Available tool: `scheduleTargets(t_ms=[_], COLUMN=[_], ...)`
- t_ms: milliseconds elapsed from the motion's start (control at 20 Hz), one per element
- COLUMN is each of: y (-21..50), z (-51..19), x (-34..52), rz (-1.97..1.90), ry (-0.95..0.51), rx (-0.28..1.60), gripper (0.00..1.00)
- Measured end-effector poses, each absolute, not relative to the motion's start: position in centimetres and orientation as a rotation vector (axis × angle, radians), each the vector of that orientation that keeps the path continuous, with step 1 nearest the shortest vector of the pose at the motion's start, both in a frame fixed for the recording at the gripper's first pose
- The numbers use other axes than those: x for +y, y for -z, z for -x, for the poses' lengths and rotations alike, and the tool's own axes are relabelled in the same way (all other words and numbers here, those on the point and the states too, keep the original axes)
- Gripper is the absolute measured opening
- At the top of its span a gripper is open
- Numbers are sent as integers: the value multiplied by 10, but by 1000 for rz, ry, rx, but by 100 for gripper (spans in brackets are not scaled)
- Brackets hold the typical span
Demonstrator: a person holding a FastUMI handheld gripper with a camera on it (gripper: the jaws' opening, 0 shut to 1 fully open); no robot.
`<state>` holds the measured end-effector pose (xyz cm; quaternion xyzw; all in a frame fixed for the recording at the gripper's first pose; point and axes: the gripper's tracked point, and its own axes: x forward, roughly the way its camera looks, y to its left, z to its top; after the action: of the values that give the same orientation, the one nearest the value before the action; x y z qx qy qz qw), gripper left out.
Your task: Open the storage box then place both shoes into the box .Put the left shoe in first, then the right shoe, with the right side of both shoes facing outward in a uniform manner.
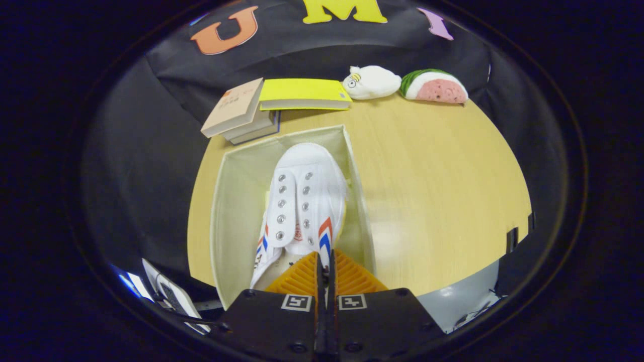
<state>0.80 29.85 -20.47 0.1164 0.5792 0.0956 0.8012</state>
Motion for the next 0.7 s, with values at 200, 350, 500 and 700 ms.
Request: scheduleTargets(t_ms=[200, 350, 500, 700], y=[238, 246, 241, 211], z=[-7, -4, -6, -9], x=[299, 300, 301, 303], rz=[-172, -165, -149, -173], ry=[-167, -134, -153, -182], rx=[1297, 1320, 1294, 1211], gripper=[5, 6, 19, 46])
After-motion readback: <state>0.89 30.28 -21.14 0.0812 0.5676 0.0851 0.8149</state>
